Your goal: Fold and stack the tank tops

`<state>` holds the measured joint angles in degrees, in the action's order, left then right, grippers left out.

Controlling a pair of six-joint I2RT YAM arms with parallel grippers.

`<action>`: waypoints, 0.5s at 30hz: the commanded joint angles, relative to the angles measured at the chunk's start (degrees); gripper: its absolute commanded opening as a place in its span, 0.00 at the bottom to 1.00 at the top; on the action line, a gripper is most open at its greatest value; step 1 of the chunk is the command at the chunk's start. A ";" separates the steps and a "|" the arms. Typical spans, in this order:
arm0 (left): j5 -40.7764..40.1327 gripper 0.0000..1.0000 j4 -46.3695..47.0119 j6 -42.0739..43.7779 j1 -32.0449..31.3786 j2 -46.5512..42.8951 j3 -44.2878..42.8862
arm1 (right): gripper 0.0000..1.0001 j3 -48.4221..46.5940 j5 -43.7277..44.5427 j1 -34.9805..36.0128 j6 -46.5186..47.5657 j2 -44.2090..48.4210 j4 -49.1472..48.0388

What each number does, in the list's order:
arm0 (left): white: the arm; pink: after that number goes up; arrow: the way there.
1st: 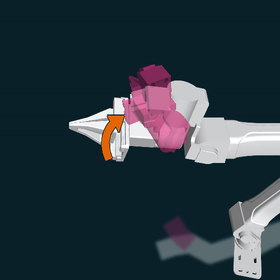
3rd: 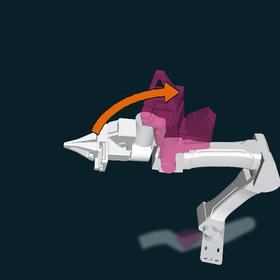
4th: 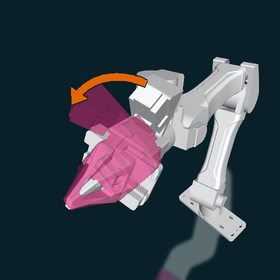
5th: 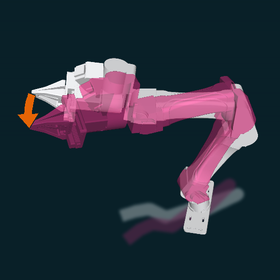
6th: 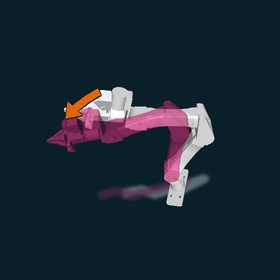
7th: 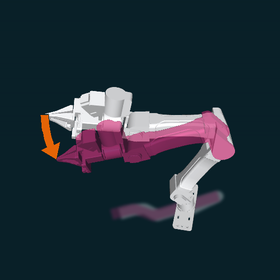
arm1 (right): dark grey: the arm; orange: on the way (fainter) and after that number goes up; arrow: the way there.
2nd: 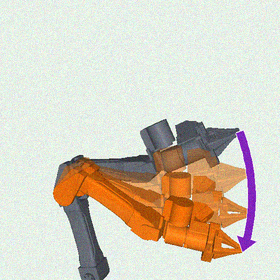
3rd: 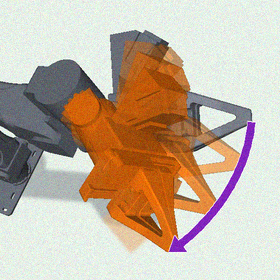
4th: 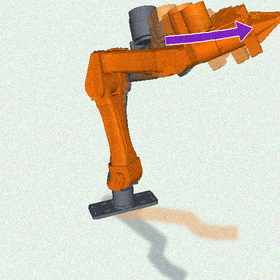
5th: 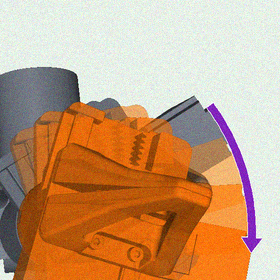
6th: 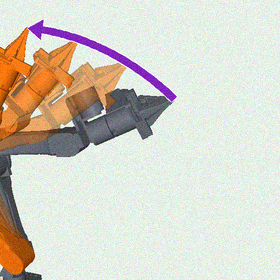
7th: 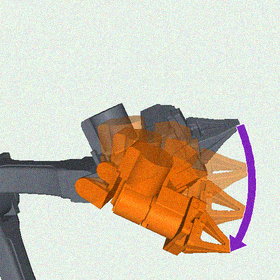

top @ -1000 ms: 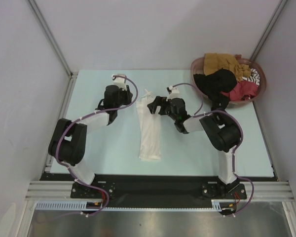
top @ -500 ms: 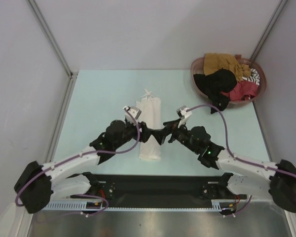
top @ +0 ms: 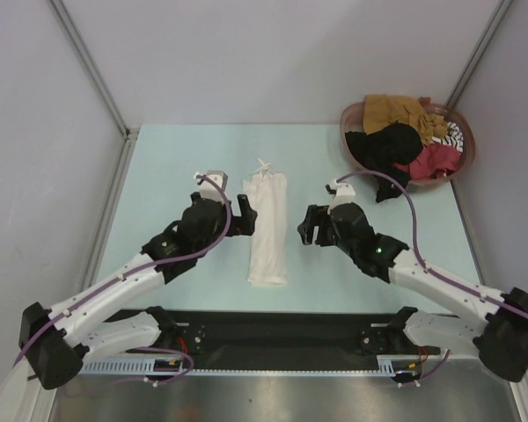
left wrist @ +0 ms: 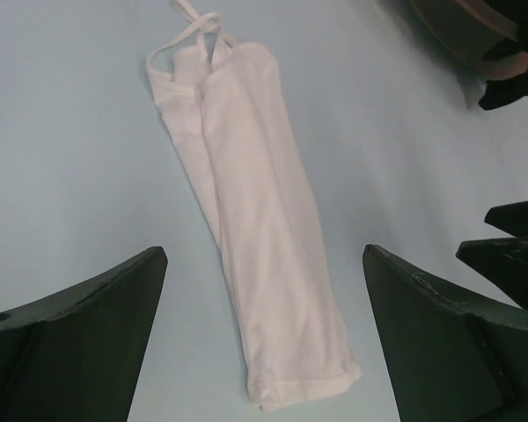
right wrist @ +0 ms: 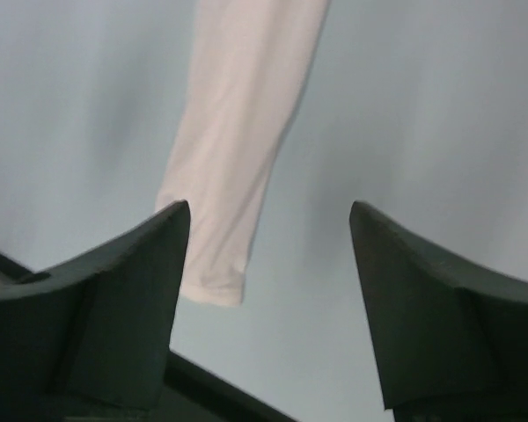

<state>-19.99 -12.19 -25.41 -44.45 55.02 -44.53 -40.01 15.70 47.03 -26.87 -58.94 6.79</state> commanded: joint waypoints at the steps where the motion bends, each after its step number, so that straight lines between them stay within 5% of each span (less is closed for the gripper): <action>1: -3.23 1.00 -5.06 -5.09 0.76 4.29 -1.17 | 0.74 -3.84 -10.14 -7.00 -5.64 -7.14 5.43; 6: 12.85 1.00 1.80 -5.09 10.68 10.79 -0.46 | 0.70 -8.94 -14.47 -8.70 -4.42 -16.01 4.38; 11: 10.06 0.94 3.92 -1.67 12.45 20.97 -5.03 | 0.68 -13.68 -19.20 -11.51 -3.71 -23.31 -0.19; 15: 14.08 0.74 4.97 -2.53 15.70 30.74 -10.73 | 0.46 -20.53 -23.61 -13.62 -3.01 -32.63 -0.20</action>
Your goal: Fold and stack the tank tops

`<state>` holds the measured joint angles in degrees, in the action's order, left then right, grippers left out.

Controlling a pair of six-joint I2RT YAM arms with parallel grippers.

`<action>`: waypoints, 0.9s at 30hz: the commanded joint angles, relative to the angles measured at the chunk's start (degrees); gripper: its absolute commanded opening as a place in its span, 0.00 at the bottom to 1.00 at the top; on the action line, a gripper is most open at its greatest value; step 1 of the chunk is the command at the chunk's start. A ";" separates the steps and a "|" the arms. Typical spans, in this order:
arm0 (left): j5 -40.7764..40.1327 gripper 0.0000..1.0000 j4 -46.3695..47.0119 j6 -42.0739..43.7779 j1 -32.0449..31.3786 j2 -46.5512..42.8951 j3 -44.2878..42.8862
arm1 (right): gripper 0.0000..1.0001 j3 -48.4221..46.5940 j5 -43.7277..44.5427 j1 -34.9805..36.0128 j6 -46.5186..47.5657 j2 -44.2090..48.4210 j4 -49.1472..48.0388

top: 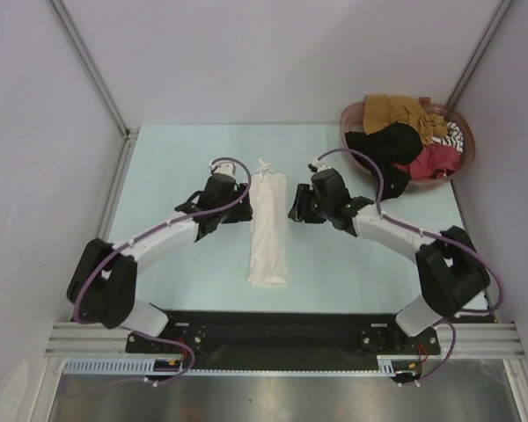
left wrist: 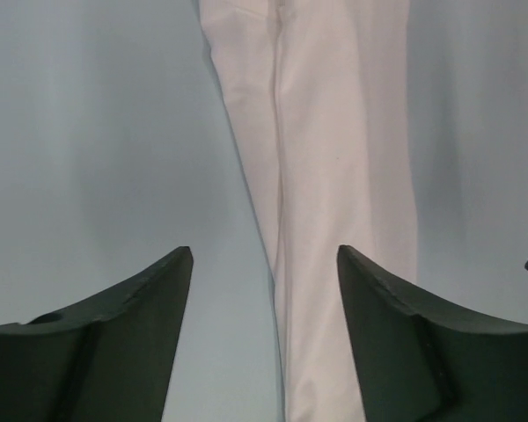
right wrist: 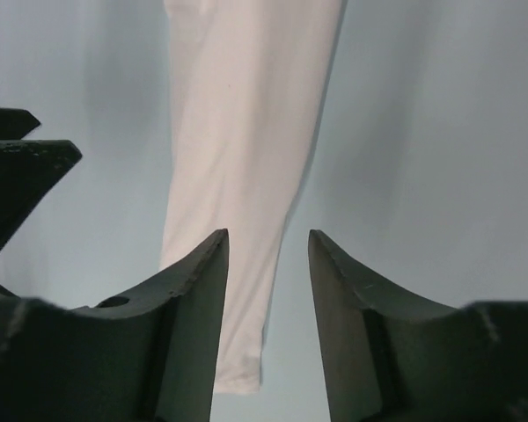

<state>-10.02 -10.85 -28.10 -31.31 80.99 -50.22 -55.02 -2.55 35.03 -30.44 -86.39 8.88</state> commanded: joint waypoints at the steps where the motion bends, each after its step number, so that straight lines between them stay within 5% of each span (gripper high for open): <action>1: 5.44 0.69 5.12 -0.11 3.35 6.44 -5.68 | 0.46 -7.01 -5.54 -1.71 0.81 -6.85 -1.51; 12: 6.86 0.66 9.01 0.24 8.72 23.76 -17.44 | 0.35 -26.00 -8.18 -6.63 0.03 -29.70 -1.76; 27: 5.64 0.53 5.67 -0.82 9.07 35.99 -27.47 | 0.34 -37.08 -8.79 -9.10 1.17 -40.17 -1.24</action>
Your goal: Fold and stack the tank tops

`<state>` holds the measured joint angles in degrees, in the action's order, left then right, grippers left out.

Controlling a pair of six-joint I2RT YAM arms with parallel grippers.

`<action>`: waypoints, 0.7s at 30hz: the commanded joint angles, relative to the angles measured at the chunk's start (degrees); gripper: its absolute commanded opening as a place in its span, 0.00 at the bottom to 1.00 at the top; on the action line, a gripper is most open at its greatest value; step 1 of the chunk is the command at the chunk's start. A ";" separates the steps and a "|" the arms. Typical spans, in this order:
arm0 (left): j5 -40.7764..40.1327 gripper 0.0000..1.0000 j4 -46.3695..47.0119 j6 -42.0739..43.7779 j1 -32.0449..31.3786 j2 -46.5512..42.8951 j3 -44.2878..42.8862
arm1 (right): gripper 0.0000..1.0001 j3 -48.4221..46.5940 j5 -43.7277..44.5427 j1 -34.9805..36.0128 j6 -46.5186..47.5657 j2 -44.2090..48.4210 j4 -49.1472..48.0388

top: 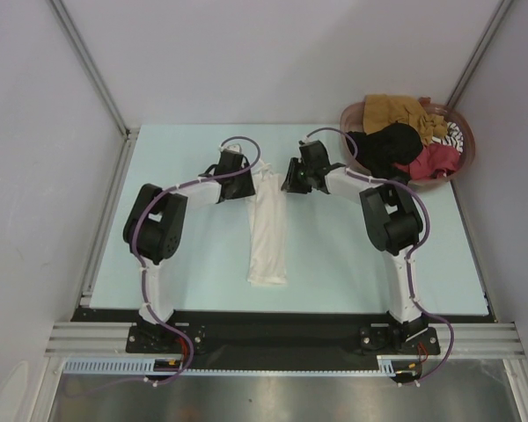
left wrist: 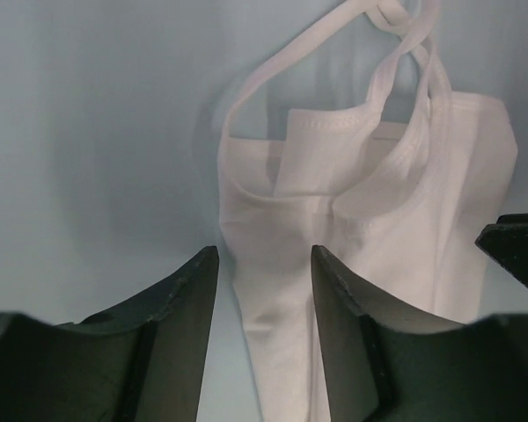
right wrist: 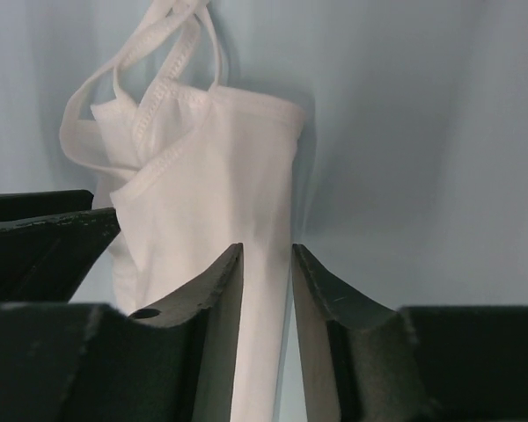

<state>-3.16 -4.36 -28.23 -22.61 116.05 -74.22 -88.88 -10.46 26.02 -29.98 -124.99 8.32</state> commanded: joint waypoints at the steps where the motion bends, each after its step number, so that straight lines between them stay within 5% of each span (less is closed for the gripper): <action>1: -1.24 0.51 -0.83 -0.77 0.46 1.46 -3.57 | 0.30 -3.58 -0.71 -0.09 0.62 -1.92 -0.67; 9: 1.40 0.30 -0.65 -0.43 2.39 5.94 -7.95 | 0.00 -5.78 0.70 -0.36 0.97 -3.77 -0.58; 13: 0.79 0.00 -1.61 0.63 2.83 7.52 -10.51 | 0.00 -6.91 1.05 -0.88 1.23 -4.03 -0.49; 21: -0.10 0.00 -2.93 2.47 4.24 10.16 -17.18 | 0.00 -12.54 0.62 -2.90 1.15 -7.11 0.65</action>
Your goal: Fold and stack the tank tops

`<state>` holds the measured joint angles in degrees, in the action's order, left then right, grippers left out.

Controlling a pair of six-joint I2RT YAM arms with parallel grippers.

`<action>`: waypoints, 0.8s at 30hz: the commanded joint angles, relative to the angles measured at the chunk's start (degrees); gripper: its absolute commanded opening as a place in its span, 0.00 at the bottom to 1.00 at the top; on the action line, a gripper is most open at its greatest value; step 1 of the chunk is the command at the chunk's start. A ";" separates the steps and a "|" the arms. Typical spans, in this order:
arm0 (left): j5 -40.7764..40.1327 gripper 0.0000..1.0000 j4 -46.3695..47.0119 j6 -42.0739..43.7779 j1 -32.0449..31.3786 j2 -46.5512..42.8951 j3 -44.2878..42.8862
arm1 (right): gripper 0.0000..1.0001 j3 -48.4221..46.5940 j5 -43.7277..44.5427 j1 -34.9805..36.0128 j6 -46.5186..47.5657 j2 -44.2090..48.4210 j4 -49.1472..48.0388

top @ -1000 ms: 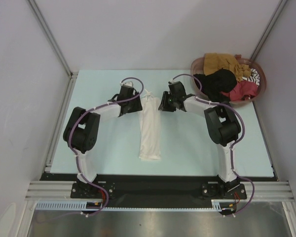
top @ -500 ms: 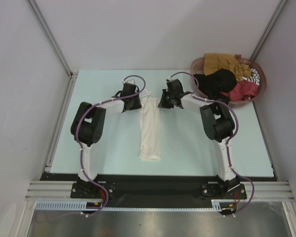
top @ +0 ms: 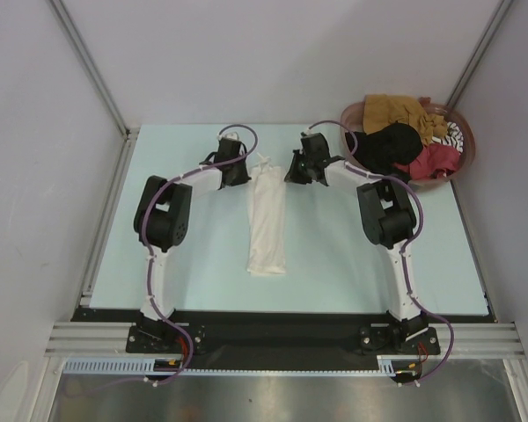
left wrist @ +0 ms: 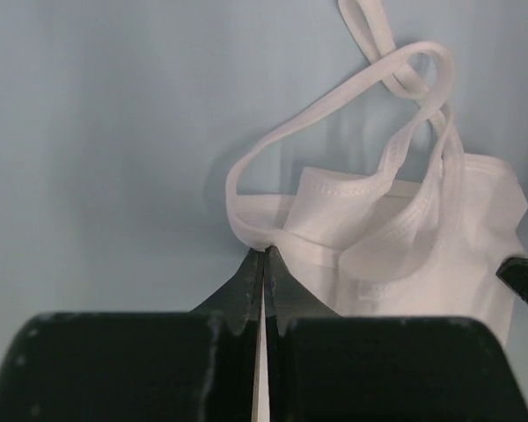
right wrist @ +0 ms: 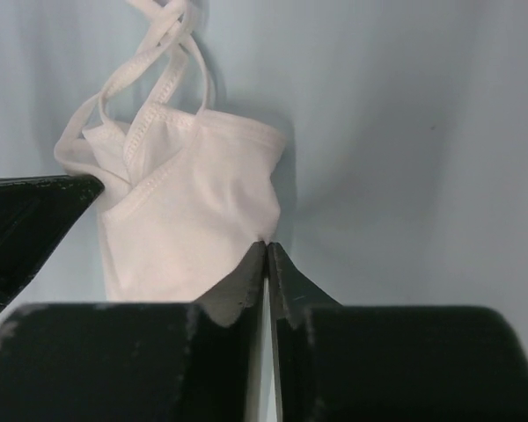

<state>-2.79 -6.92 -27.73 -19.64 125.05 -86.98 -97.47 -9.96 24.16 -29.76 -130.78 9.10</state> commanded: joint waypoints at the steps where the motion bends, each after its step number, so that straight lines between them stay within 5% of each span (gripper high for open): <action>1: -0.29 0.00 -0.46 2.15 1.36 2.11 -5.21 | 0.11 -4.91 -0.06 -1.31 1.02 -1.75 0.47; 2: -0.12 0.00 -0.55 2.67 1.36 2.47 -5.83 | 0.23 -6.84 -0.85 -1.40 0.84 -2.63 0.91; 3: 1.37 0.15 -1.34 2.94 1.44 2.74 -6.70 | 0.48 -7.46 -1.46 -1.75 0.67 -2.72 1.53; 6: 1.99 0.57 6.60 2.94 1.45 -1.90 2.19 | 0.55 -6.78 -2.44 -1.93 0.84 -1.06 1.71; 8: 1.12 0.63 9.55 2.94 1.45 -7.79 6.54 | 0.55 -5.28 -2.70 -1.66 0.93 0.52 1.80; 14: 1.81 0.65 9.02 1.54 1.01 -18.95 16.74 | 0.41 9.82 -4.37 -0.17 -0.12 11.41 -1.19; 24: 1.56 0.64 16.13 -2.51 -3.56 -38.29 43.97 | 0.48 31.98 -3.49 5.45 -1.53 26.10 -6.28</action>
<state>-1.34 5.06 -28.34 -22.26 90.74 -48.49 -69.08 -13.08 28.58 -30.28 -108.49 6.72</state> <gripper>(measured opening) 0.645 0.478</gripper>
